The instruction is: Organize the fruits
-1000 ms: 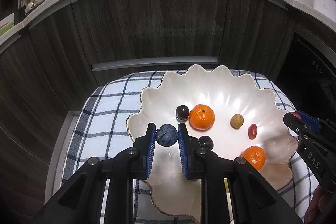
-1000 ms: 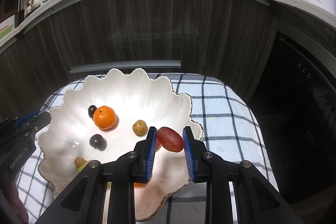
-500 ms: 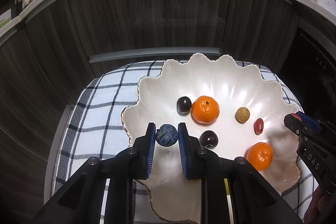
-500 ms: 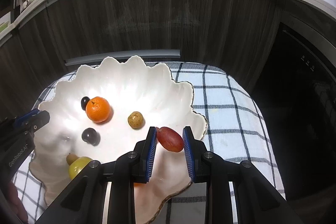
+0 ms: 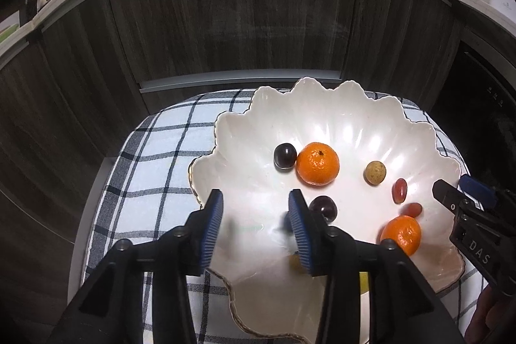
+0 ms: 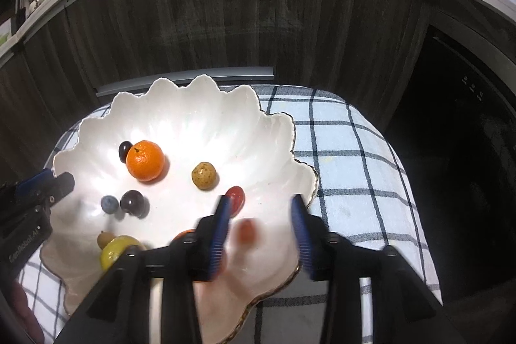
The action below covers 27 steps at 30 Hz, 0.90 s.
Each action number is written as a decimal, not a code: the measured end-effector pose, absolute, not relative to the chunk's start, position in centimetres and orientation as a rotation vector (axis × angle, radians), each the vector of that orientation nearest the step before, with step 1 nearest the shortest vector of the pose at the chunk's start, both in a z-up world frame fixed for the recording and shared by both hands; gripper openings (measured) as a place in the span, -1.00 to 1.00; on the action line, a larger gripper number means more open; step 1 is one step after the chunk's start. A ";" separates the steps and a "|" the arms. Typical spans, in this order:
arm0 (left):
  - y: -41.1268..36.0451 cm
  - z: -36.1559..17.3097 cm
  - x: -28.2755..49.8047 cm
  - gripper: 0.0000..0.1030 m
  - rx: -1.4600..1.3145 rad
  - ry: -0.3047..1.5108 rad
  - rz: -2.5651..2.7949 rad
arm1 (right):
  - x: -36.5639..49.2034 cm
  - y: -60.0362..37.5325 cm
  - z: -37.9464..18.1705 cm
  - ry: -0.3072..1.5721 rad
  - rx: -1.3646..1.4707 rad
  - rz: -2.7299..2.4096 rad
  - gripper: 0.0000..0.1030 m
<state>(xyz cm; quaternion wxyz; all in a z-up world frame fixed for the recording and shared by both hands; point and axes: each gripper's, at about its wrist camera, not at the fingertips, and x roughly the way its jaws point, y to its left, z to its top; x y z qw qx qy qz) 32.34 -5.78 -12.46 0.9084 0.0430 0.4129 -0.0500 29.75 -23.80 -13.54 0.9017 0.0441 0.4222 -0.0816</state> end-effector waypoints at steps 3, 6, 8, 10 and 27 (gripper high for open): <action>-5.9 -12.4 32.2 -0.02 0.094 0.848 -0.098 | 29.5 -24.0 -13.2 0.852 0.096 -0.177 0.27; -5.9 -12.1 32.0 0.11 0.097 0.835 -0.092 | 29.2 -24.2 -12.8 0.832 0.109 -0.184 0.44; -6.0 -11.8 31.9 0.18 0.103 0.826 -0.085 | 29.1 -24.3 -12.7 0.829 0.110 -0.186 0.47; -6.0 -11.5 31.8 0.30 0.104 0.821 -0.080 | 29.0 -24.3 -12.6 0.830 0.112 -0.186 0.48; -5.2 -9.0 29.2 0.61 0.098 0.789 -0.043 | 27.0 -23.2 -10.2 0.814 0.092 -0.177 0.56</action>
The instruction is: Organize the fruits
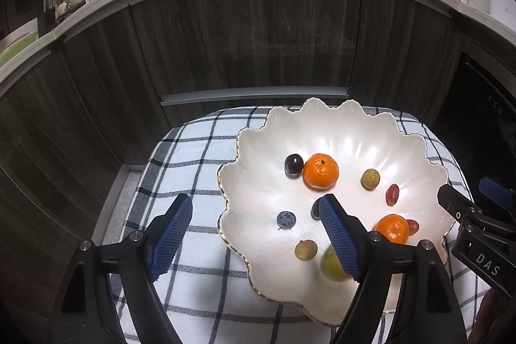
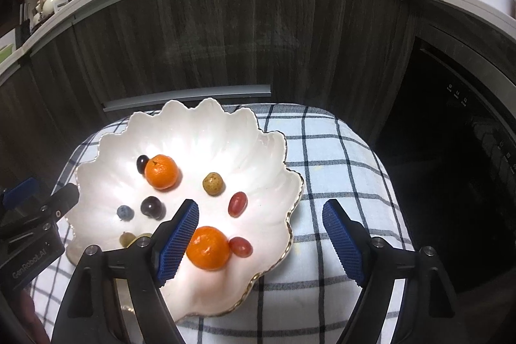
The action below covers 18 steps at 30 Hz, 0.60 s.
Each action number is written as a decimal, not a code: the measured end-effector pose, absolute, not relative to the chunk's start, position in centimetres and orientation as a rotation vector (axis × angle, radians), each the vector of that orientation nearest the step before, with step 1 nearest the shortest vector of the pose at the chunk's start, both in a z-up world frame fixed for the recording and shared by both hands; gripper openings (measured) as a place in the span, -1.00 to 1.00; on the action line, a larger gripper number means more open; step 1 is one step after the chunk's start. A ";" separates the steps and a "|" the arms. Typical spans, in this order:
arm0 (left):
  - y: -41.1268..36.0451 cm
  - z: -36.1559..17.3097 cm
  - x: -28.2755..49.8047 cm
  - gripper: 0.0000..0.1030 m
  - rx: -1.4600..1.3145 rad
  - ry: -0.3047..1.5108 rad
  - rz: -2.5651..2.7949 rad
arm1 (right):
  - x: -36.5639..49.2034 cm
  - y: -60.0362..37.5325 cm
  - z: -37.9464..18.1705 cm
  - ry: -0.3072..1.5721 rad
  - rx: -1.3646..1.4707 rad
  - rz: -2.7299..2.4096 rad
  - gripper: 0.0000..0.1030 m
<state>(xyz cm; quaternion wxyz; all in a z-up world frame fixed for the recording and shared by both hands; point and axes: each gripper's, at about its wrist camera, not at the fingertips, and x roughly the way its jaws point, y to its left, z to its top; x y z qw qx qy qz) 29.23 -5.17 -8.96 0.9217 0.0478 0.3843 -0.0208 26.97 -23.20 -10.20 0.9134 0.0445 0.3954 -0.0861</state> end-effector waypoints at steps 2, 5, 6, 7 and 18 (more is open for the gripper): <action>-5.1 -8.7 28.8 0.62 0.098 0.787 -0.044 | 26.7 -23.1 -9.9 0.812 0.089 -0.176 0.56; -5.1 -8.3 28.2 0.64 0.098 0.788 -0.048 | 26.1 -22.8 -9.4 0.805 0.081 -0.174 0.56; -5.1 -8.2 28.0 0.66 0.097 0.788 -0.048 | 25.9 -22.8 -9.2 0.803 0.081 -0.175 0.56; -5.0 -8.1 27.9 0.68 0.096 0.789 -0.048 | 25.8 -22.7 -9.1 0.803 0.081 -0.174 0.56; -4.4 -6.3 24.9 0.73 0.086 0.779 -0.048 | 23.3 -21.9 -7.1 0.779 0.074 -0.164 0.56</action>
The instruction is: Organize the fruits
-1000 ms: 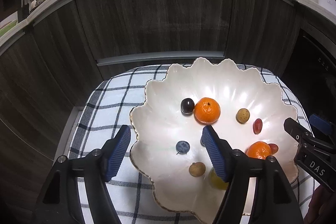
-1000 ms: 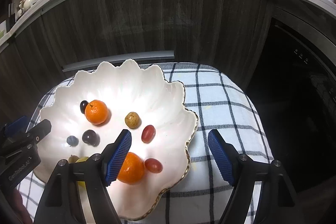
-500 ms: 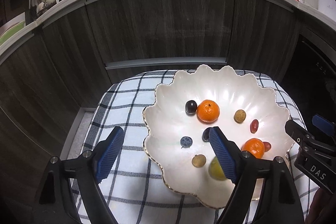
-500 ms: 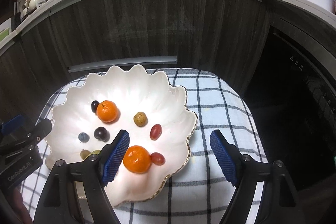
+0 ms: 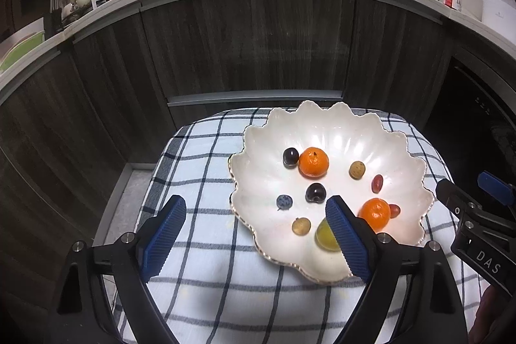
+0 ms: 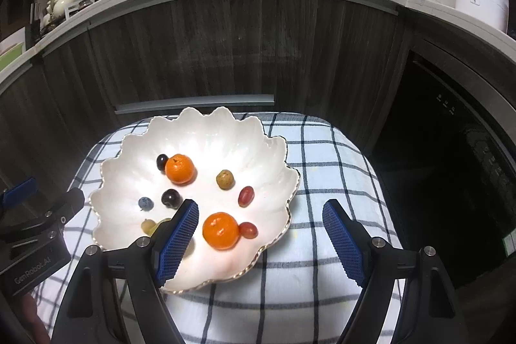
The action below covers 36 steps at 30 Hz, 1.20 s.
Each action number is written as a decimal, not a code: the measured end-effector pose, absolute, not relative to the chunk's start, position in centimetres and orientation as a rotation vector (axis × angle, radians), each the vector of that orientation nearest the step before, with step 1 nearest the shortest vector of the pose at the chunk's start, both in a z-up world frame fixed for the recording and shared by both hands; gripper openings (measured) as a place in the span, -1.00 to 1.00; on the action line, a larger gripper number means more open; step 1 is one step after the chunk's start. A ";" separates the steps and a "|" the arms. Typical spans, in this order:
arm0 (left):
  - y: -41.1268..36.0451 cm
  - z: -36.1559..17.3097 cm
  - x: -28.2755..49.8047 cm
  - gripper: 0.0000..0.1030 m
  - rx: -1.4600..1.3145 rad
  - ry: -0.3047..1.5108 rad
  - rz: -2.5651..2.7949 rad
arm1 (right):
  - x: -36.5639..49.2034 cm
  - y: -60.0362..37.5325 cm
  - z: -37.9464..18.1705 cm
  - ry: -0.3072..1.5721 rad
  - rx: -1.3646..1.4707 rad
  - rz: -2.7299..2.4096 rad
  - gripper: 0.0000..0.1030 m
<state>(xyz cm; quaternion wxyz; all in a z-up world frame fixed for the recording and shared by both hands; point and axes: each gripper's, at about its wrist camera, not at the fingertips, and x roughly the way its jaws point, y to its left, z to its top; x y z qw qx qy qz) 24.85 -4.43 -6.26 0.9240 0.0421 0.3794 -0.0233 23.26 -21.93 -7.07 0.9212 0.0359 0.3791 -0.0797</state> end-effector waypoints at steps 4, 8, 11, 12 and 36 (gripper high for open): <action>-4.2 -5.8 23.5 0.73 0.083 0.777 -0.051 | 22.0 -21.6 -6.4 0.770 0.068 -0.159 0.56; -4.0 -5.4 22.1 0.73 0.081 0.777 -0.052 | 20.6 -21.4 -6.0 0.768 0.067 -0.158 0.56; -4.0 -5.0 21.0 0.73 0.083 0.776 -0.053 | 19.5 -21.3 -5.7 0.767 0.068 -0.157 0.56; -3.9 -4.9 20.5 0.73 0.083 0.775 -0.053 | 19.1 -21.2 -5.6 0.766 0.067 -0.158 0.56; -2.7 -2.4 11.8 0.73 0.078 0.746 -0.062 | 10.0 -20.7 -3.8 0.760 0.085 -0.175 0.56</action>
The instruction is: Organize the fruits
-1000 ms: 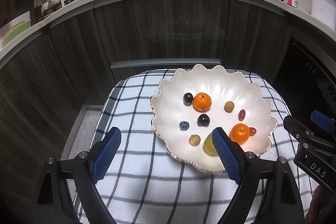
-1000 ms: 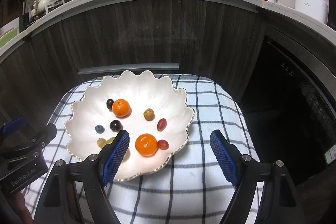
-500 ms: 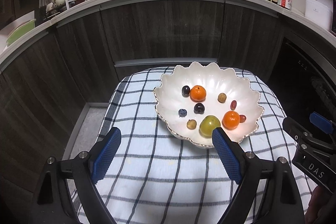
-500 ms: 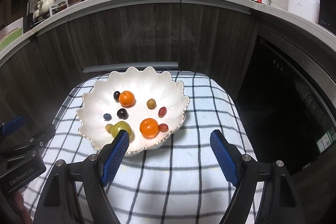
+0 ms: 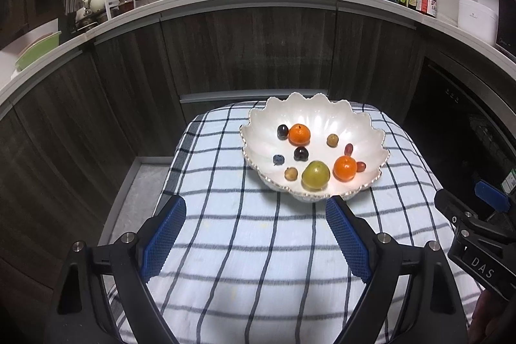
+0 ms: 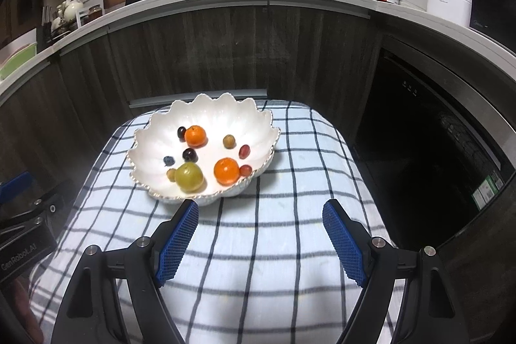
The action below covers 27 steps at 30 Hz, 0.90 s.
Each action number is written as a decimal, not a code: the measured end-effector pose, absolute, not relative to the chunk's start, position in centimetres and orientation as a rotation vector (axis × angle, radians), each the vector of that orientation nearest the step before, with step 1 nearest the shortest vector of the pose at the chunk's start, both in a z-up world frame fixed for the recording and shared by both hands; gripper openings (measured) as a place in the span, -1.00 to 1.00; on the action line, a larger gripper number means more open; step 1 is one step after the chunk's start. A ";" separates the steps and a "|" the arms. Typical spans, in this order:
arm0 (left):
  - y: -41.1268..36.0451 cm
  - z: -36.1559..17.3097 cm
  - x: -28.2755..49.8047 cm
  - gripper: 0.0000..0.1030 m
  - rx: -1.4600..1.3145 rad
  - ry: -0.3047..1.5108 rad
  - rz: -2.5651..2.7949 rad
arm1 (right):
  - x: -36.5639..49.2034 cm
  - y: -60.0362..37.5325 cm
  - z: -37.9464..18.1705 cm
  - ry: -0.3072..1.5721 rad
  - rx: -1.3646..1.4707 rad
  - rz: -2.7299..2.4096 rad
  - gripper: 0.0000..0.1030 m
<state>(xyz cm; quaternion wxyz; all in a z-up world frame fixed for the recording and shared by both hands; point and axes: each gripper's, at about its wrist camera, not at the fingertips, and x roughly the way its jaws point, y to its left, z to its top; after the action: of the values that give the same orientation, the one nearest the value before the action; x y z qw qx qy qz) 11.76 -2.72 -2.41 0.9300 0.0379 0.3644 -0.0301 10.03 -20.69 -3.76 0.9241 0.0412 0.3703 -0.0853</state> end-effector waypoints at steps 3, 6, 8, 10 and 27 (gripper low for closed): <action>-2.4 -2.1 10.5 0.73 0.081 0.743 -0.057 | 8.8 -20.5 -3.5 0.760 0.094 -0.174 0.56; -2.2 -1.6 9.3 0.73 0.081 0.734 -0.056 | 7.5 -20.5 -3.1 0.755 0.107 -0.178 0.56; -2.3 -1.2 8.5 0.73 0.088 0.727 -0.061 | 6.6 -20.3 -2.8 0.744 0.106 -0.179 0.56; -2.5 -1.0 7.8 0.73 0.094 0.718 -0.064 | 5.6 -20.0 -2.5 0.738 0.101 -0.175 0.56; -2.1 -1.4 2.4 0.81 0.090 0.721 -0.045 | 0.2 -18.8 -1.9 0.740 0.075 -0.153 0.56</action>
<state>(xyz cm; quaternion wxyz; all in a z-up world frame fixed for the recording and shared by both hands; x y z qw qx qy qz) 2.39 -2.10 -1.40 0.9345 0.0438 0.3525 -0.0222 0.17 -18.80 -1.86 0.9288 0.0366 0.3611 -0.0746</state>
